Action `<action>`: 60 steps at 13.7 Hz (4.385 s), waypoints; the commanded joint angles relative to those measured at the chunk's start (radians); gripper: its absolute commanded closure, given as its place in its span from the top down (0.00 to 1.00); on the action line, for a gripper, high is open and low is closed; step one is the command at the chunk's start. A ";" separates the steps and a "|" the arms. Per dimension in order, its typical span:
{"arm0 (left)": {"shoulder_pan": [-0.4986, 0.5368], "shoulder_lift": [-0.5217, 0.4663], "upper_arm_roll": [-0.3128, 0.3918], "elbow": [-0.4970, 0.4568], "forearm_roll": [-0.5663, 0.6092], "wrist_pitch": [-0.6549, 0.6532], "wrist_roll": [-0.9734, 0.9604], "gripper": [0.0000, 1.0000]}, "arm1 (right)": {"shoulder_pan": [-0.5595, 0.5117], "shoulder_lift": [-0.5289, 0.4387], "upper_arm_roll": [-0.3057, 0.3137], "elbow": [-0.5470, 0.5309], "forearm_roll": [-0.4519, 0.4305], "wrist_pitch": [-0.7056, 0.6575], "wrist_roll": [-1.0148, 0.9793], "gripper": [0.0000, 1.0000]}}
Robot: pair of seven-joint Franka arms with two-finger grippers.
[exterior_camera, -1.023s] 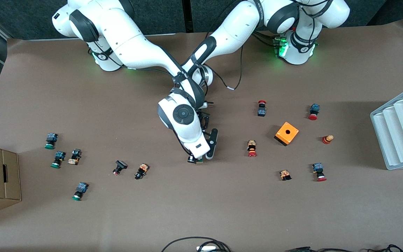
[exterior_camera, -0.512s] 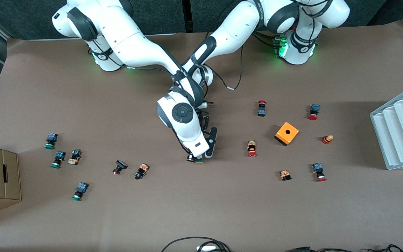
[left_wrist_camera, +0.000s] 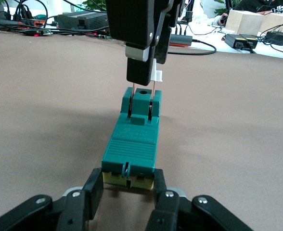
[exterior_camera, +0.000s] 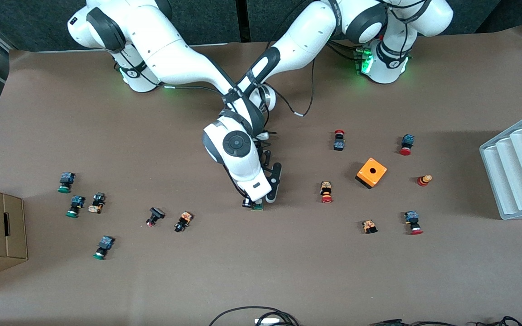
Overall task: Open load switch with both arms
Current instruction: 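Swing the white handle down toward the switch base with the right gripper, then keep pressing the white handle down toward the contacts with the right gripper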
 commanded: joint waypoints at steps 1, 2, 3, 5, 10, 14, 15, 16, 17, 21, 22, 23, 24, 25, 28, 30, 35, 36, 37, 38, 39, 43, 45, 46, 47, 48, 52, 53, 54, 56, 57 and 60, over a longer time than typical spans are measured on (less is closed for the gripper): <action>-0.010 0.016 0.008 0.000 0.001 -0.007 -0.020 0.46 | 0.013 -0.026 0.009 -0.058 -0.005 -0.012 0.009 0.54; -0.010 0.017 0.008 0.001 0.001 -0.007 -0.020 0.46 | 0.013 -0.029 0.009 -0.063 -0.005 -0.012 0.009 0.53; -0.010 0.017 0.008 0.000 0.001 -0.007 -0.020 0.46 | 0.013 -0.033 0.009 -0.070 -0.005 -0.012 0.007 0.53; -0.010 0.017 0.008 0.001 0.001 -0.007 -0.020 0.46 | 0.022 -0.042 0.011 -0.081 -0.005 -0.012 0.007 0.52; -0.010 0.017 0.008 0.001 0.001 -0.007 -0.020 0.46 | 0.027 -0.059 0.011 -0.095 -0.005 -0.014 0.009 0.51; -0.010 0.016 0.008 0.000 0.001 -0.007 -0.020 0.46 | 0.027 -0.072 0.012 -0.107 -0.005 -0.015 0.009 0.51; -0.010 0.016 0.008 0.000 0.001 -0.007 -0.020 0.46 | 0.027 -0.072 0.012 -0.107 -0.005 -0.018 0.010 0.51; -0.010 0.017 0.008 0.000 0.001 -0.007 -0.020 0.46 | 0.027 -0.075 0.012 -0.109 -0.005 -0.020 0.009 0.51; -0.010 0.017 0.008 0.000 0.001 -0.007 -0.020 0.46 | 0.028 -0.076 0.012 -0.109 -0.005 -0.020 0.009 0.51; -0.010 0.017 0.008 0.000 0.001 -0.007 -0.020 0.46 | 0.028 -0.082 0.017 -0.109 -0.005 -0.029 0.010 0.51; -0.010 0.017 0.008 0.001 0.001 -0.007 -0.020 0.46 | 0.028 -0.085 0.017 -0.109 -0.005 -0.038 0.010 0.50; -0.010 0.017 0.008 0.001 0.001 -0.007 -0.020 0.46 | 0.028 -0.088 0.017 -0.110 -0.005 -0.041 0.010 0.50; -0.010 0.017 0.008 0.001 0.001 -0.007 -0.020 0.46 | 0.030 -0.093 0.017 -0.118 -0.005 -0.041 0.010 0.50; -0.010 0.017 0.008 0.001 0.001 -0.007 -0.020 0.46 | 0.033 -0.098 0.017 -0.120 -0.005 -0.041 0.012 0.50; -0.010 0.016 0.008 0.001 0.001 -0.007 -0.020 0.46 | 0.042 -0.098 0.017 -0.121 -0.005 -0.041 0.014 0.49; -0.010 0.016 0.008 0.001 0.001 -0.007 -0.020 0.46 | 0.044 -0.098 0.017 -0.121 -0.005 -0.043 0.014 0.49; -0.010 0.016 0.008 0.001 0.001 -0.007 -0.020 0.46 | 0.059 -0.098 0.017 -0.133 -0.005 -0.040 0.047 0.48; -0.010 0.016 0.008 0.001 0.001 -0.007 -0.020 0.46 | 0.059 -0.098 0.017 -0.133 -0.004 -0.040 0.049 0.48; -0.010 0.016 0.008 0.001 0.001 -0.007 -0.020 0.46 | 0.059 -0.099 0.017 -0.133 -0.004 -0.041 0.049 0.48; -0.010 0.016 0.008 0.001 0.001 -0.007 -0.020 0.46 | 0.059 -0.102 0.017 -0.133 -0.005 -0.041 0.049 0.48; -0.010 0.016 0.008 0.001 0.001 -0.007 -0.020 0.46 | 0.057 -0.105 0.017 -0.135 -0.004 -0.043 0.049 0.48; -0.010 0.016 0.008 0.001 0.001 -0.007 -0.020 0.46 | 0.057 -0.110 0.017 -0.146 -0.005 -0.043 0.049 0.48; -0.010 0.016 0.008 0.001 0.001 -0.007 -0.020 0.46 | 0.057 -0.114 0.017 -0.152 -0.005 -0.041 0.049 0.48; -0.010 0.016 0.008 0.001 0.001 -0.007 -0.020 0.46 | 0.057 -0.116 0.017 -0.152 -0.005 -0.043 0.049 0.48; -0.010 0.016 0.008 0.001 0.001 -0.007 -0.020 0.46 | 0.057 -0.116 0.017 -0.152 -0.004 -0.043 0.050 0.48; -0.010 0.017 0.008 0.001 0.001 -0.007 -0.020 0.46 | 0.059 -0.119 0.017 -0.153 -0.005 -0.043 0.050 0.48; -0.013 0.019 0.008 0.001 0.001 -0.030 -0.018 0.54 | 0.057 -0.131 0.017 -0.173 -0.005 -0.043 0.049 0.48; -0.015 0.020 0.008 0.003 0.001 -0.032 -0.018 0.55 | 0.057 -0.131 0.017 -0.175 -0.004 -0.043 0.050 0.48; -0.017 0.020 0.008 0.003 0.001 -0.032 -0.017 0.55 | 0.059 -0.131 0.017 -0.175 -0.005 -0.041 0.050 0.48; -0.017 0.022 0.008 0.003 0.002 -0.033 -0.017 0.54 | 0.064 -0.130 0.017 -0.175 -0.004 -0.041 0.050 0.48; -0.020 0.022 0.008 0.003 0.002 -0.033 -0.017 0.54 | 0.064 -0.130 0.017 -0.178 -0.005 -0.041 0.050 0.48; -0.026 0.036 0.008 0.010 0.002 -0.058 -0.017 0.54 | 0.064 -0.130 0.017 -0.181 -0.005 -0.040 0.050 0.47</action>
